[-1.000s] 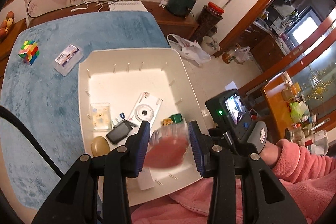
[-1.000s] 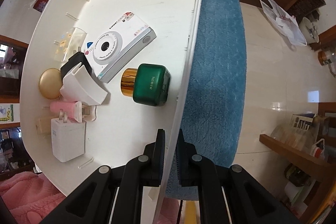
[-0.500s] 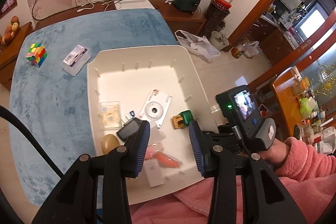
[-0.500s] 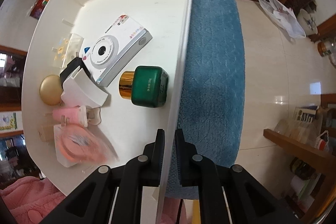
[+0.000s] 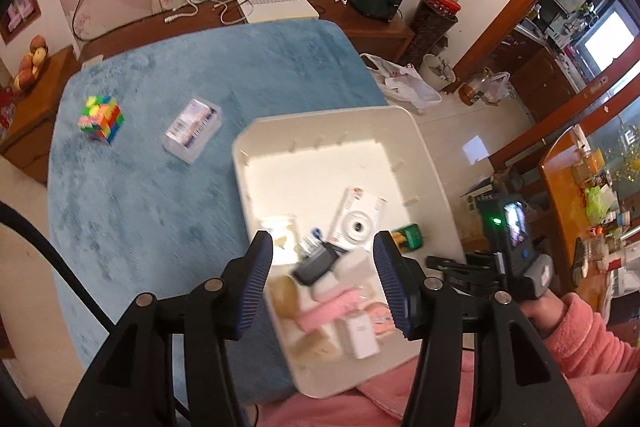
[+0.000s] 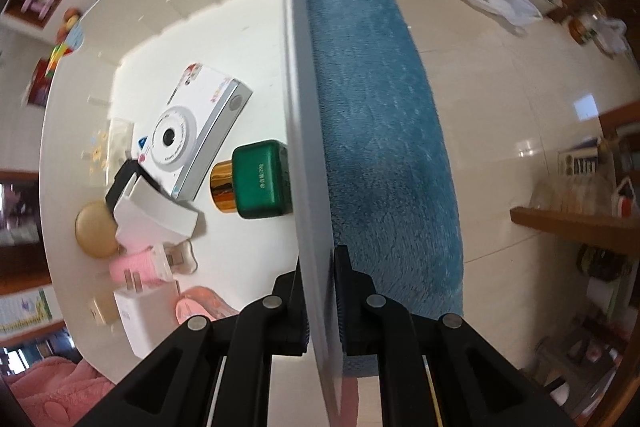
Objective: Organize rigid objects
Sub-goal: 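Move the left gripper to the clear plastic box and close on it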
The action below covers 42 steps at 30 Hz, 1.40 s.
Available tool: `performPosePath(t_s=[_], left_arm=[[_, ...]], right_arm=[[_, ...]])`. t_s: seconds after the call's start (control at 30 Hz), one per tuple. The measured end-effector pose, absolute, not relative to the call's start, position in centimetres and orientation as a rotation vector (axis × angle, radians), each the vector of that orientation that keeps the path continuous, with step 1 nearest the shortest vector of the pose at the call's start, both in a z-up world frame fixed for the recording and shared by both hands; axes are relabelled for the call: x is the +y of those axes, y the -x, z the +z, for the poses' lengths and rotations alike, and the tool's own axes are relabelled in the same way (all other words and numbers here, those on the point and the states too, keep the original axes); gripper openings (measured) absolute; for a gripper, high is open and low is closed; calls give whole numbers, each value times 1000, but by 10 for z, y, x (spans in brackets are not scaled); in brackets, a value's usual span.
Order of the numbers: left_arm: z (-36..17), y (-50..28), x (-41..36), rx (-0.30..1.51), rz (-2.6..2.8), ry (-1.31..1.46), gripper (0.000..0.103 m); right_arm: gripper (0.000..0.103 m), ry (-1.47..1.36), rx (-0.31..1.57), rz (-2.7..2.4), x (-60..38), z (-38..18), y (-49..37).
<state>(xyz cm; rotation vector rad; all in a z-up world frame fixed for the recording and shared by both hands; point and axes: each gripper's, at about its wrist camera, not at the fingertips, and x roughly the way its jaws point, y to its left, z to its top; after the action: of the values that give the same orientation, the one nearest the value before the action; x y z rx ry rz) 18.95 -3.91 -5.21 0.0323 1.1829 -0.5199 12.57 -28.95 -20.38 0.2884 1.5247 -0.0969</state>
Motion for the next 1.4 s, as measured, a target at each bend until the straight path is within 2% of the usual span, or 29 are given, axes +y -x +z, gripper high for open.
performPosePath(t_s=[0.27, 0.5, 1.07, 1.4], left_arm=[[-57, -232, -19, 1134, -537, -188, 67], [-79, -280, -10, 1169, -512, -253, 78], [-180, -371, -7, 1326, -417, -258, 81], [-207, -390, -14, 1326, -394, -246, 81]], right_arm=[[10, -365, 1495, -230, -290, -204, -124], [10, -408, 1483, -315, -291, -202, -122], [14, -421, 1479, -424, -284, -199, -122], [15, -444, 1480, -452, -284, -197, -124]])
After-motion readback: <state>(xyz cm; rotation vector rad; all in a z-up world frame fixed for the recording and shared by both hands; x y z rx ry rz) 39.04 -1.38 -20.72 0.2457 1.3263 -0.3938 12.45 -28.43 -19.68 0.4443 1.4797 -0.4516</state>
